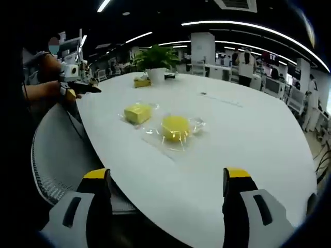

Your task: Compare the silicone blocks by pressing each to a similar depth, holding the contact briefly, and releasing to observe deformation and rebound differences across the visible hardness samples.

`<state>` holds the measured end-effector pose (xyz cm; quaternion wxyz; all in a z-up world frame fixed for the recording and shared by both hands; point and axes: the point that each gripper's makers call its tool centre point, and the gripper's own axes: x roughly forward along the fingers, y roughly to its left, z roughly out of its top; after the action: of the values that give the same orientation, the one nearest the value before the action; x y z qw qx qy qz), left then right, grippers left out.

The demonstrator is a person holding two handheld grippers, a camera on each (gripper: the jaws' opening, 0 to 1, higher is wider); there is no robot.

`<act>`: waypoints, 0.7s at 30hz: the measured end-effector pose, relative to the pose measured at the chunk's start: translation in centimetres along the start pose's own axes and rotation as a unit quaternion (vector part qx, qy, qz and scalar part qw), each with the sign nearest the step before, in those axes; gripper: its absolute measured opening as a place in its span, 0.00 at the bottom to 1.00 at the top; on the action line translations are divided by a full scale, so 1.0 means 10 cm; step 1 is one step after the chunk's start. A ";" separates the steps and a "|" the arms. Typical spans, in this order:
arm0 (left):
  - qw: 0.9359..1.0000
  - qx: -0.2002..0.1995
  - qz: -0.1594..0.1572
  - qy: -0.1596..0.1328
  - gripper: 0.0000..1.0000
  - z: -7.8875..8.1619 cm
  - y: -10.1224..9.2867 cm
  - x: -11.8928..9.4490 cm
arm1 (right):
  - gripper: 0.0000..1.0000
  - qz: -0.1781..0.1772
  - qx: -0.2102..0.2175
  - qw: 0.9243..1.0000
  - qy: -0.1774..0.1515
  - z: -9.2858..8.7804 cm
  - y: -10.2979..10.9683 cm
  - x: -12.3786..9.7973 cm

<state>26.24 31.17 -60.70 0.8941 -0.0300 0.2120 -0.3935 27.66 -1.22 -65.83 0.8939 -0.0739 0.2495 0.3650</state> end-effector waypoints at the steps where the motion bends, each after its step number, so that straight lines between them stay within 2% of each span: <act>1: 1.000 0.011 -0.014 -0.011 0.98 0.03 -0.05 0.00 | 0.85 -0.001 0.002 1.000 -0.004 0.01 -0.01 0.00; 3: 1.000 0.010 -0.010 -0.009 0.99 0.03 -0.07 -0.03 | 0.86 0.002 0.020 1.000 -0.022 0.05 -0.01 -0.02; 5: 1.000 0.011 -0.005 -0.010 0.99 0.03 -0.05 -0.03 | 0.85 0.004 0.034 0.999 -0.024 0.05 -0.01 -0.03; 8: 1.000 0.007 0.014 0.002 0.97 -0.03 0.03 -0.04 | 0.85 0.000 0.035 0.999 -0.022 0.03 -0.02 -0.02; 11: 1.000 -0.013 0.017 0.005 0.98 -0.04 0.05 -0.04 | 0.86 0.000 0.043 0.999 -0.013 0.00 -0.02 -0.02; 18: 1.000 -0.006 0.028 0.004 0.97 -0.05 0.09 -0.04 | 0.84 0.005 0.042 0.999 -0.006 -0.04 0.00 0.00; 21: 0.999 -0.009 0.034 0.004 0.97 -0.05 0.11 -0.05 | 0.83 0.005 0.036 0.999 -0.013 0.00 -0.01 0.00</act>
<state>26.46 32.31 -61.25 0.9058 -0.0296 0.2197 -0.3610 27.70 -1.31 -65.83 0.8972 -0.0354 0.2518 0.3612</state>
